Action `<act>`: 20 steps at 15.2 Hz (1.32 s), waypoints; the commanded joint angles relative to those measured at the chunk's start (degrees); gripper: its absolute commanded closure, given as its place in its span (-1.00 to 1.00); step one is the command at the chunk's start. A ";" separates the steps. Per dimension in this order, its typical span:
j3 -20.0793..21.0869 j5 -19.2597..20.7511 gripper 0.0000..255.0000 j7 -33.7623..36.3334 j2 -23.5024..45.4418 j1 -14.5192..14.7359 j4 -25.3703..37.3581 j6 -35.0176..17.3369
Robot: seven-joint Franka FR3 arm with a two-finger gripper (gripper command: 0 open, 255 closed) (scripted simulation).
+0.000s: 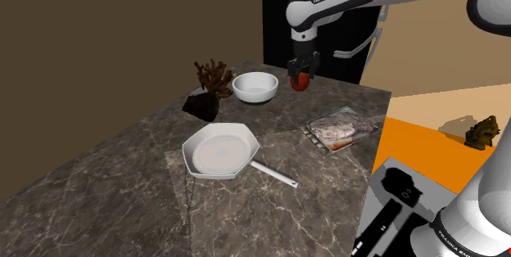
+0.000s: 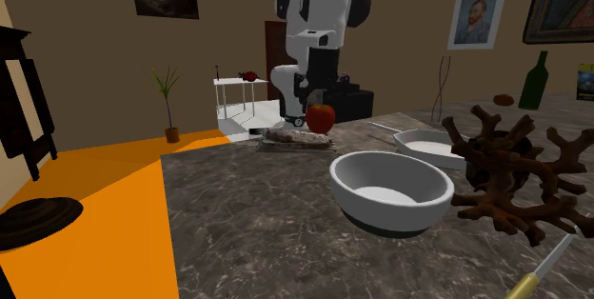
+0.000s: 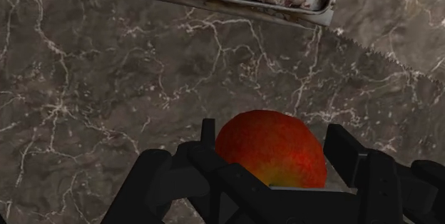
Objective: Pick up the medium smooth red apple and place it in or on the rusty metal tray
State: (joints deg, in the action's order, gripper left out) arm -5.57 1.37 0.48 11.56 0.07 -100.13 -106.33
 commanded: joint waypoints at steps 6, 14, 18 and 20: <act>-0.43 1.05 1.00 -0.37 -9.83 -0.22 -9.96 -0.18; -1.32 3.44 1.00 -1.23 -27.98 -1.42 -28.67 -0.88; -1.71 4.58 1.00 -1.80 -35.82 -2.27 -35.26 0.30; -1.79 4.63 1.00 -1.74 -35.47 -2.30 -36.53 -1.31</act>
State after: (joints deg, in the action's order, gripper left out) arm -7.35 5.93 -1.31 -23.51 -2.19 -135.56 -106.96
